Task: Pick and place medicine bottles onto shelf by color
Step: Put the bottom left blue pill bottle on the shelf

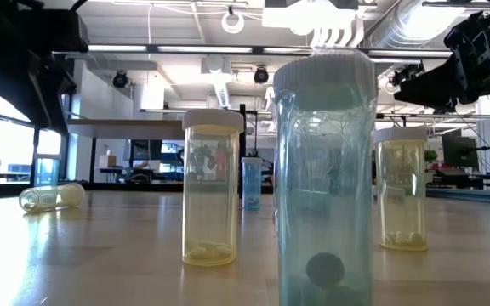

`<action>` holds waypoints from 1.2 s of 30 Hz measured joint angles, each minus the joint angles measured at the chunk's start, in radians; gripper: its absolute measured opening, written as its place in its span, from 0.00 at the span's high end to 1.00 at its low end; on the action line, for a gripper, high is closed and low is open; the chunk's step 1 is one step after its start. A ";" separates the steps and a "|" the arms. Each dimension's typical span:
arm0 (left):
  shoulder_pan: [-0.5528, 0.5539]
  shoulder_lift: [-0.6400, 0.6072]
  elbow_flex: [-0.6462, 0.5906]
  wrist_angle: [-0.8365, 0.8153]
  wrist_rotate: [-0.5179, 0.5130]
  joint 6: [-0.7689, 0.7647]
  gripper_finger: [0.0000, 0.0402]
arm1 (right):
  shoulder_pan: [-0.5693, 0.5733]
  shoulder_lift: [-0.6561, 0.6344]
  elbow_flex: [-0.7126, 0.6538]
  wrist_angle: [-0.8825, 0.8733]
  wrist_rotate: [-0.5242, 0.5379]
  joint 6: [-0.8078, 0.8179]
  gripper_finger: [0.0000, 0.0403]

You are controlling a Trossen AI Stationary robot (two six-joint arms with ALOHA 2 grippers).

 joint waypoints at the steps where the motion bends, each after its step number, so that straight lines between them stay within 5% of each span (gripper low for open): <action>1: 0.000 0.013 0.000 0.000 0.000 0.000 0.47 | 0.000 0.000 0.000 -0.001 0.000 0.000 0.54; 29: 0.000 0.207 0.000 -0.007 -0.050 -0.093 0.47 | 0.000 0.000 0.000 -0.010 0.000 0.011 0.54; 36: 0.000 0.224 0.000 -0.007 -0.053 -0.093 0.53 | 0.000 0.000 0.000 -0.011 0.000 0.011 0.54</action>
